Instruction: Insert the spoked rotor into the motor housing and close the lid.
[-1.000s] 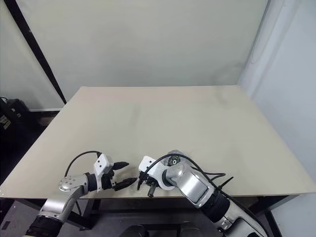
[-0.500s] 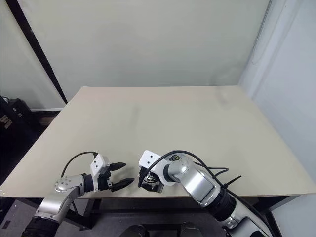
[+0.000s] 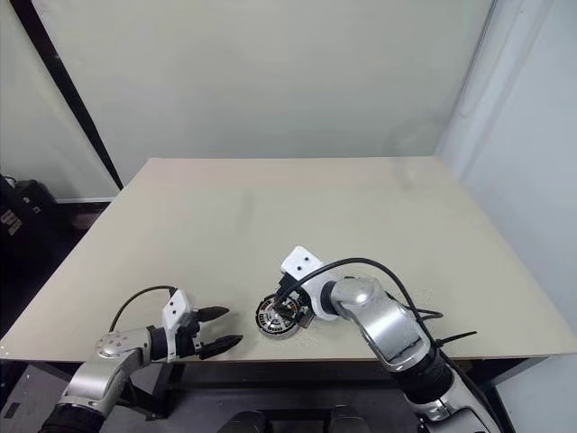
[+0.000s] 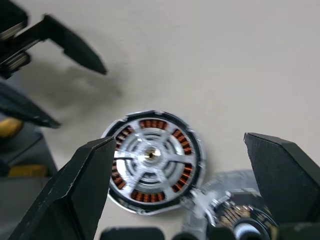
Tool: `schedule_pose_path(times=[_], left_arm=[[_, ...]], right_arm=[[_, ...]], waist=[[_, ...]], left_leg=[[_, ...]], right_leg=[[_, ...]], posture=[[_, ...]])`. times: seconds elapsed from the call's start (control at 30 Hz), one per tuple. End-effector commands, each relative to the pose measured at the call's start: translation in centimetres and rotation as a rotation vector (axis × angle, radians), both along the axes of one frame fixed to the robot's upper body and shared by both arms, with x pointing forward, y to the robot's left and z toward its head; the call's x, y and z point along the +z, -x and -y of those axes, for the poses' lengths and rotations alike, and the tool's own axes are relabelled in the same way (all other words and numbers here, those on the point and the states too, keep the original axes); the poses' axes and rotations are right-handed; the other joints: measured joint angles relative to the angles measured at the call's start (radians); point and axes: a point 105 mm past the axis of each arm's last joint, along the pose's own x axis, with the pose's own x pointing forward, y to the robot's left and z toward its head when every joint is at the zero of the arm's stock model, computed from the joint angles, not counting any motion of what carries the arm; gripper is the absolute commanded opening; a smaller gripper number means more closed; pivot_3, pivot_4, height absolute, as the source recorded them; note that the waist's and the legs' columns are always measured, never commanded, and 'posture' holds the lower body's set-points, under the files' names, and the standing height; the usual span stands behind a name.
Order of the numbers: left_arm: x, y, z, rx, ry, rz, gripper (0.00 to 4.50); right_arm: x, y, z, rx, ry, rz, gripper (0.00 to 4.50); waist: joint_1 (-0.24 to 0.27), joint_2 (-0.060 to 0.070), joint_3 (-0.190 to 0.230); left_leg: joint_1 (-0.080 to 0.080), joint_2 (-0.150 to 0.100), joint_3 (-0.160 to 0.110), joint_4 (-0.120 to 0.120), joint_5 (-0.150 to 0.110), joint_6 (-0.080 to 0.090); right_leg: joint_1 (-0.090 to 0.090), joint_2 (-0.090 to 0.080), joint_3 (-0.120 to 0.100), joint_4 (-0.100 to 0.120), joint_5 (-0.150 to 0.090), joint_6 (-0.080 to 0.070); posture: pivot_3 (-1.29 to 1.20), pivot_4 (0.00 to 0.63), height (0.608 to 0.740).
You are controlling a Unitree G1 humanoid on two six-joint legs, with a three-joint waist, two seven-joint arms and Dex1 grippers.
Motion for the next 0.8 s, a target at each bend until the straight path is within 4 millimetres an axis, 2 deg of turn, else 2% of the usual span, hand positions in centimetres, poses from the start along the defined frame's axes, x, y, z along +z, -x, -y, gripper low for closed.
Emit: schedule_pose_path(times=[0.03, 0.27, 0.43, 0.8], left_arm=[[1.2, -0.3, 0.0, -0.011, 0.011, 0.047, 4.50], [1.2, -0.3, 0.3, -0.023, 0.013, 0.048, 4.50], [1.2, -0.4, 0.5, -0.027, 0.015, 0.051, 4.50], [1.2, -0.6, 0.6, -0.037, 0.013, 0.052, 4.50]], right_arm=[[2.2, -1.0, 1.0, -0.066, -0.049, 0.086, 4.47], [3.7, -4.1, 5.9, -0.310, -0.028, 0.201, 4.47], [3.4, -5.3, 9.5, -0.451, 0.022, 0.245, 4.47], [0.6, -5.1, 12.6, -0.536, 0.134, 0.254, 4.47]], waist=[[0.000, 0.000, 0.000], [0.000, 0.000, 0.000], [0.000, 0.000, 0.000], [0.000, 0.000, 0.000]], left_leg=[[0.000, 0.000, 0.000, 0.000, 0.000, 0.000], [0.000, 0.000, 0.000, 0.000, 0.000, 0.000], [0.000, 0.000, 0.001, -0.001, 0.000, 0.000], [0.000, 0.000, 0.002, -0.001, 0.000, 0.000]], right_leg=[[0.000, 0.000, 0.000, 0.000, 0.000, 0.000], [0.000, 0.000, 0.000, -0.001, 0.000, 0.000], [0.000, 0.000, 0.000, -0.001, 0.000, 0.000], [0.000, 0.000, 0.001, -0.001, 0.000, 0.000]], posture=[[0.00, 0.000, 0.740], [0.00, 0.000, 0.740], [0.00, 0.000, 0.740], [0.00, 0.000, 0.740]])
